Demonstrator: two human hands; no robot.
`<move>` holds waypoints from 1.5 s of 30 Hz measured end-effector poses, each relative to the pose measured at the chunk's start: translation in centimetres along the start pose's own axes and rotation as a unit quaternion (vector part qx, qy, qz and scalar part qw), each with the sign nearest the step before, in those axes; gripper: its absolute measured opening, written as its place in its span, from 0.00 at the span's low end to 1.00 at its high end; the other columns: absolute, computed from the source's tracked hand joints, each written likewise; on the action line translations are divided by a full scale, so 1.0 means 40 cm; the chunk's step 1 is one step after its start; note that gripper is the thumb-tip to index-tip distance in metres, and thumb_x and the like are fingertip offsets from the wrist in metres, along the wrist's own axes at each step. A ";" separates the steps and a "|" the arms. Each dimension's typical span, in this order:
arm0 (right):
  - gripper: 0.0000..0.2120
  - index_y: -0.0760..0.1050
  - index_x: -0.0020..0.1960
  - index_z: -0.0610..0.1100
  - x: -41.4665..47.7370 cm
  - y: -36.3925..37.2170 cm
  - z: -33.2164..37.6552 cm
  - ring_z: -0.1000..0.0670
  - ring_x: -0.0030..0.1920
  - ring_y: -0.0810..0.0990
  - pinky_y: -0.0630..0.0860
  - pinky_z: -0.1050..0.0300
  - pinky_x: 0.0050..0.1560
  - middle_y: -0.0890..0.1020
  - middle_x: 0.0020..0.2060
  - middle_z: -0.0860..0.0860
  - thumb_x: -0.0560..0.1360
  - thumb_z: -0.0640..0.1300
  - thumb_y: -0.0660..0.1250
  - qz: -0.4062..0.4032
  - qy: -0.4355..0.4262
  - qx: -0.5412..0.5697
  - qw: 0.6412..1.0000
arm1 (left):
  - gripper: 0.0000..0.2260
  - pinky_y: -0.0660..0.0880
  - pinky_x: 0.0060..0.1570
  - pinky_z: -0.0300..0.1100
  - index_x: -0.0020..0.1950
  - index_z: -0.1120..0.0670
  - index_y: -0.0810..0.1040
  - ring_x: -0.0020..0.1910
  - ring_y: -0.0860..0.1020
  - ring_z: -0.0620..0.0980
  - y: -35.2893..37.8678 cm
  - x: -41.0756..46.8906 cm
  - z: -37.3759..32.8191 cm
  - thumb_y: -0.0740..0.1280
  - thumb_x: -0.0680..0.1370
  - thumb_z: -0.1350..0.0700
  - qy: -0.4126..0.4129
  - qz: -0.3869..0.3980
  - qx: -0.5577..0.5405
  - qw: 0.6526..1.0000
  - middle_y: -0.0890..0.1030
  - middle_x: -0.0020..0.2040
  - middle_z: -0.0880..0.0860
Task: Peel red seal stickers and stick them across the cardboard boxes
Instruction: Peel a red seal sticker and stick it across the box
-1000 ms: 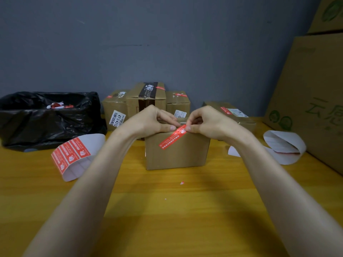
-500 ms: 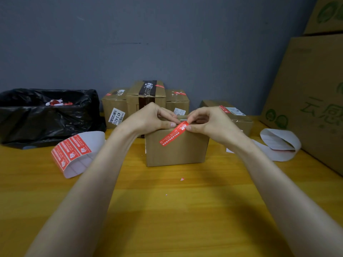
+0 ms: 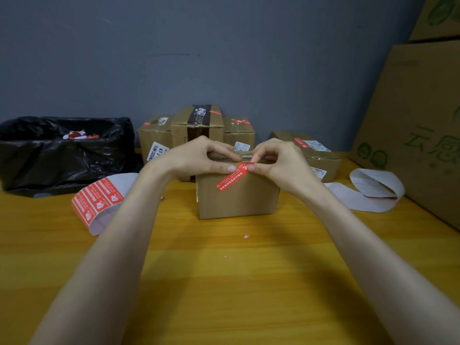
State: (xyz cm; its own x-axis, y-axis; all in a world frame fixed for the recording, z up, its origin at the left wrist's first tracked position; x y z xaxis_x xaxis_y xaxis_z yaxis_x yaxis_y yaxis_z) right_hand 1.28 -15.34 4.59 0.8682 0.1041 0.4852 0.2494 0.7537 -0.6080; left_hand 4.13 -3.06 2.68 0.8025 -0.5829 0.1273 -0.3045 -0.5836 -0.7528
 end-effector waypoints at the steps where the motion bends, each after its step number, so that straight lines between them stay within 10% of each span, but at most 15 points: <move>1: 0.11 0.76 0.33 0.50 -0.002 0.000 0.004 0.53 0.48 0.78 0.75 0.62 0.53 0.77 0.43 0.53 0.67 0.39 0.76 -0.011 -0.010 0.001 1.000 | 0.16 0.69 0.54 0.32 0.60 0.41 0.77 0.63 0.67 0.39 0.001 -0.003 0.003 0.69 0.73 0.51 -0.004 0.005 -0.008 1.000 0.69 0.69 0.43; 19: 0.07 0.75 0.34 0.38 -0.039 -0.010 0.016 0.63 0.43 0.74 0.67 0.73 0.44 0.77 0.39 0.51 0.66 0.35 0.73 -0.124 -0.159 0.010 0.979 | 0.13 0.68 0.61 0.36 0.57 0.44 0.77 0.61 0.70 0.39 -0.018 -0.008 0.000 0.68 0.75 0.59 0.026 -0.029 -0.027 0.999 0.75 0.60 0.42; 45: 0.17 0.72 0.28 0.51 -0.025 0.057 0.017 0.60 0.47 0.76 0.69 0.61 0.56 0.77 0.42 0.59 0.65 0.37 0.76 0.116 -0.102 0.035 0.987 | 0.15 0.65 0.64 0.38 0.58 0.44 0.77 0.67 0.67 0.42 -0.014 -0.013 0.010 0.69 0.75 0.59 0.018 -0.026 -0.008 0.999 0.71 0.68 0.47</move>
State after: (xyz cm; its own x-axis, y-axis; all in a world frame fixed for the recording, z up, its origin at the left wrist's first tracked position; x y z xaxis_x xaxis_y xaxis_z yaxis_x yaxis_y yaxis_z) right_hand 0.67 -13.27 3.15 0.7927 0.4024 0.4579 0.0169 0.7364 -0.6764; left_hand 4.10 -2.23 2.79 0.7978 -0.5724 0.1892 -0.2724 -0.6222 -0.7339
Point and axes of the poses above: each hand's wrist, its own x-axis towards the middle knuckle, its own y-axis out of the palm, z = x × y, the point moved 10 cm from there along x, towards the middle knuckle
